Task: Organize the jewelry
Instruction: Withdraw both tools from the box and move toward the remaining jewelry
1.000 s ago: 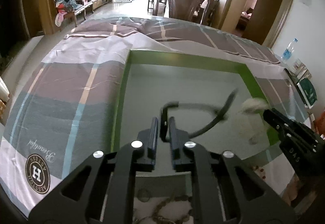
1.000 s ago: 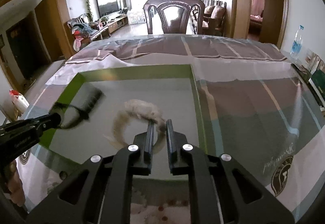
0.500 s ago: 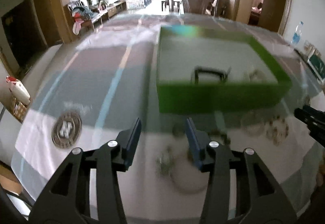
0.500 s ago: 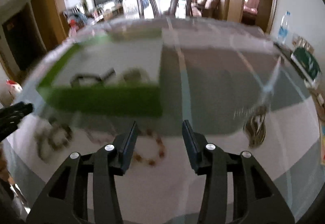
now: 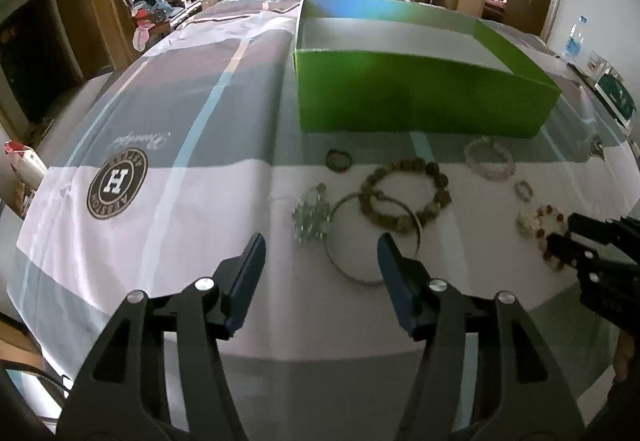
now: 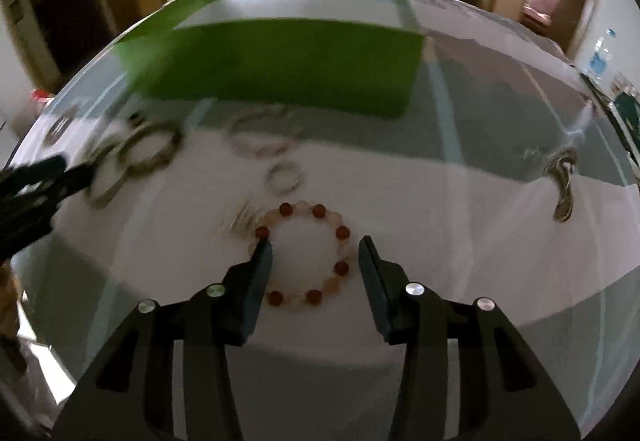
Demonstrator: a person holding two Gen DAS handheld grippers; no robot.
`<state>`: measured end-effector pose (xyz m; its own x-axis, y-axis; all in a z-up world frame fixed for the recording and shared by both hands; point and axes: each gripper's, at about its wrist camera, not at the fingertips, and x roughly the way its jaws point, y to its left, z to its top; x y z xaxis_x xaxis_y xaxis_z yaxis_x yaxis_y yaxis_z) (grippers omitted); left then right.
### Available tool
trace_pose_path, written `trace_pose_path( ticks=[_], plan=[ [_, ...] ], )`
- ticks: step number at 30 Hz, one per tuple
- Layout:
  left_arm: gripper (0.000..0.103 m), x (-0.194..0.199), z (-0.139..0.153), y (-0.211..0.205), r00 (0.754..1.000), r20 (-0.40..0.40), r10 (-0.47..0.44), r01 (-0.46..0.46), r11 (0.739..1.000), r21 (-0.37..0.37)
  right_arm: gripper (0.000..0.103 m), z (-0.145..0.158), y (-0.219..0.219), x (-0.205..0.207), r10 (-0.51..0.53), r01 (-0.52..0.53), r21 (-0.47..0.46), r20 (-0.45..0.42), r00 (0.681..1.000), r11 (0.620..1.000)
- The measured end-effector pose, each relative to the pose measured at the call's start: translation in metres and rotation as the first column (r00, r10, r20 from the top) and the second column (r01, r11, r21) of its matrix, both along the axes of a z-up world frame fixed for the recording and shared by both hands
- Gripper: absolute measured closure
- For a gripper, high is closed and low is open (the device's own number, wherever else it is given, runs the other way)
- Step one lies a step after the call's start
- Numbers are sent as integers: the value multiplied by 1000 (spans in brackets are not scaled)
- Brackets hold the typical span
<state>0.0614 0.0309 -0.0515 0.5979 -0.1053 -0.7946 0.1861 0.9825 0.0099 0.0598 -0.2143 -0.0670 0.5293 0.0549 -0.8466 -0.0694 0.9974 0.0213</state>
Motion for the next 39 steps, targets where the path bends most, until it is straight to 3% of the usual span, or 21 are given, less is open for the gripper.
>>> trace_pose_path(
  ticks=[4,12,24,34,39],
  plan=[
    [44,-6,-1,5,1000,2,5,-5,1000,-11,58,8,-7,-9,-68,69,-10,39,997,998],
    [44,3,-8,11,999,-1,47,-47,999,-14,58,-7,-11,-6,-144,144,-10,20,989,990],
    [49,-3,-18,-13,1000,-12,7,-7,1000,21,58,-11,-7,-18,-154,155,-30,55,987,987],
    [47,-32,-15,-35,995,-28,-100,101,995,18,58,-9,-2,-24,-138,139,-18,51,989,990],
    [46,-36,-12,-41,994,-13,-106,106,994,25,58,-9,-4,-24,-153,155,-19,55,987,988]
  ],
)
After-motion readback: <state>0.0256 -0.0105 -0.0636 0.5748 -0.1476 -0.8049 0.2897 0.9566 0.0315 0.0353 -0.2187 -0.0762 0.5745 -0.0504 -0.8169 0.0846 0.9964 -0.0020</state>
